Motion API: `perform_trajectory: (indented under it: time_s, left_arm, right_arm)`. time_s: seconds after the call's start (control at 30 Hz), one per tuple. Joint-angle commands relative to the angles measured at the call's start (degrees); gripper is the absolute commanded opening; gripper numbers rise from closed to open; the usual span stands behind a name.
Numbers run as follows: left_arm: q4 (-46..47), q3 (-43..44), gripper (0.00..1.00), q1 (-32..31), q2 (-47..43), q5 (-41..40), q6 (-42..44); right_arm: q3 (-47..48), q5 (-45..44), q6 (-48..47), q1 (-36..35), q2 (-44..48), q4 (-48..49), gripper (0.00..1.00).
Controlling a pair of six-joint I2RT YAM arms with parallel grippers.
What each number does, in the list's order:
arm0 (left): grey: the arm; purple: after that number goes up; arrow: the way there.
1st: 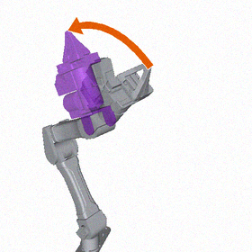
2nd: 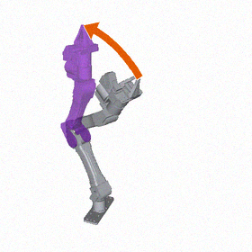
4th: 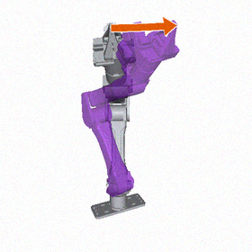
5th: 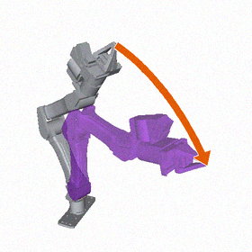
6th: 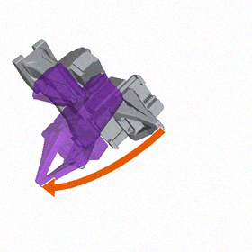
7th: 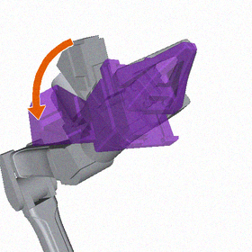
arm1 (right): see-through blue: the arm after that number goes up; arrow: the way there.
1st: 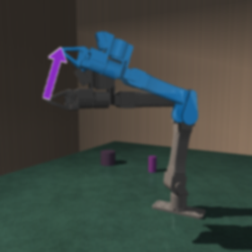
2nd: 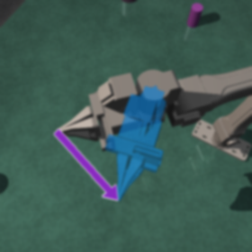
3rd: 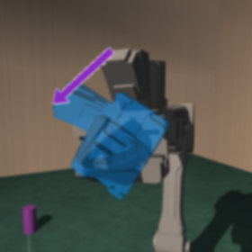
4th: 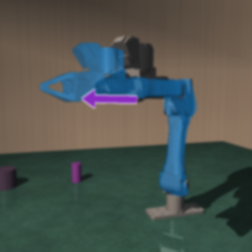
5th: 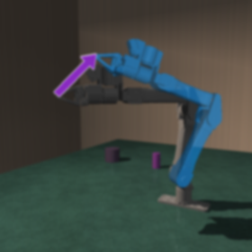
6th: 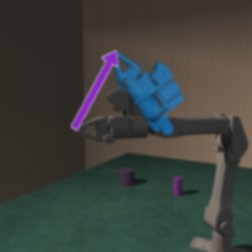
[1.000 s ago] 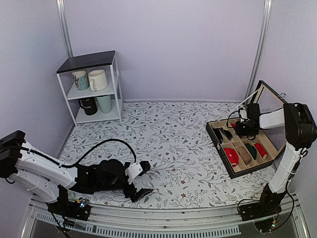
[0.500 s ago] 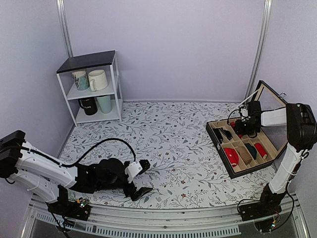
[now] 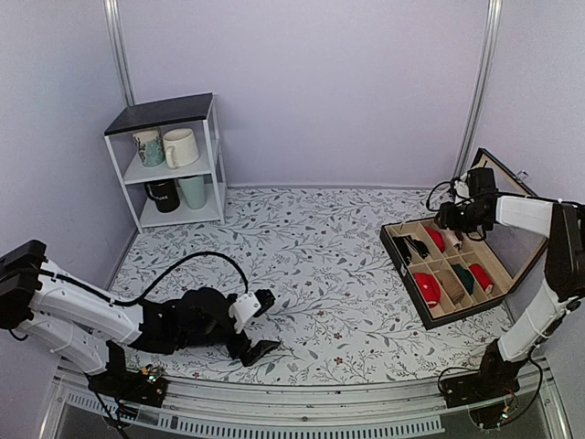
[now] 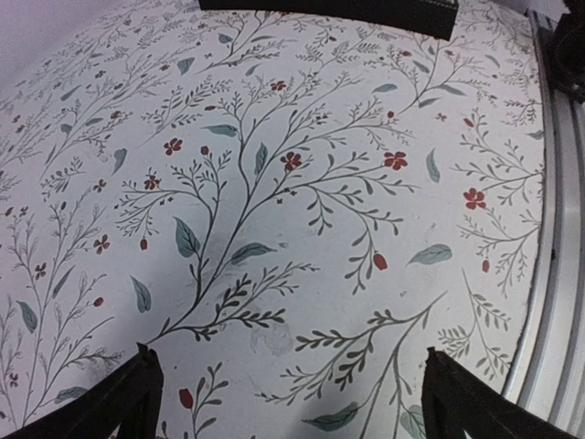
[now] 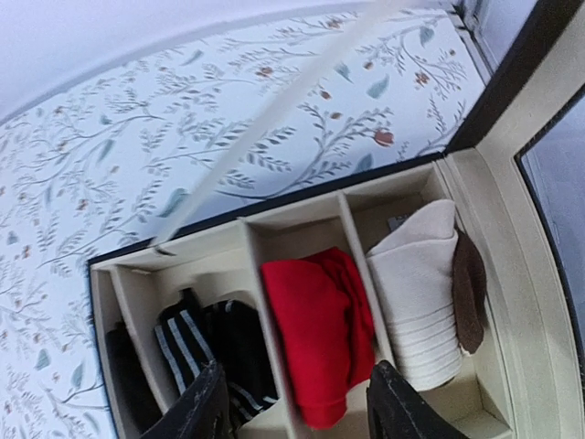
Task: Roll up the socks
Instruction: Reset both arms
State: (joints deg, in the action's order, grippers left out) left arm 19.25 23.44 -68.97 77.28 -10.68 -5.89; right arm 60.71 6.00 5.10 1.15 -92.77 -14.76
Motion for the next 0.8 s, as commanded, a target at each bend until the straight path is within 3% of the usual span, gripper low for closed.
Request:
perform_trajectory:
  time_s: [0.0, 0.17, 0.43, 0.57, 0.77]
  left_arm:
    - [0.86, -0.84, 0.99, 2.86, -1.21, -0.15, -1.58]
    - [-2.05, 0.20, 0.99, 3.78, -4.19, -4.79, -5.11]
    - [-8.64, 2.12, 1.00, 3.91, -10.57, -16.58, -14.34]
    - [-10.82, 2.52, 0.99, 3.91, -11.50, -21.37, -18.23]
    - [-9.99, 1.06, 0.99, 3.89, -12.23, -22.66, -16.79]
  right_arm:
    - [-0.63, 6.89, 2.77, -0.02, 7.60, -2.33, 0.54]
    - [-6.28, 7.94, 5.90, -5.45, 15.75, -1.12, 0.55]
    - [-16.46, 2.80, 14.86, -23.41, 25.71, 3.43, 0.56]
    - [-20.23, 0.04, 18.48, -29.76, 27.46, 5.33, 0.58]
    - [-25.02, -1.30, 19.26, -35.70, 27.17, 10.49, 0.60]
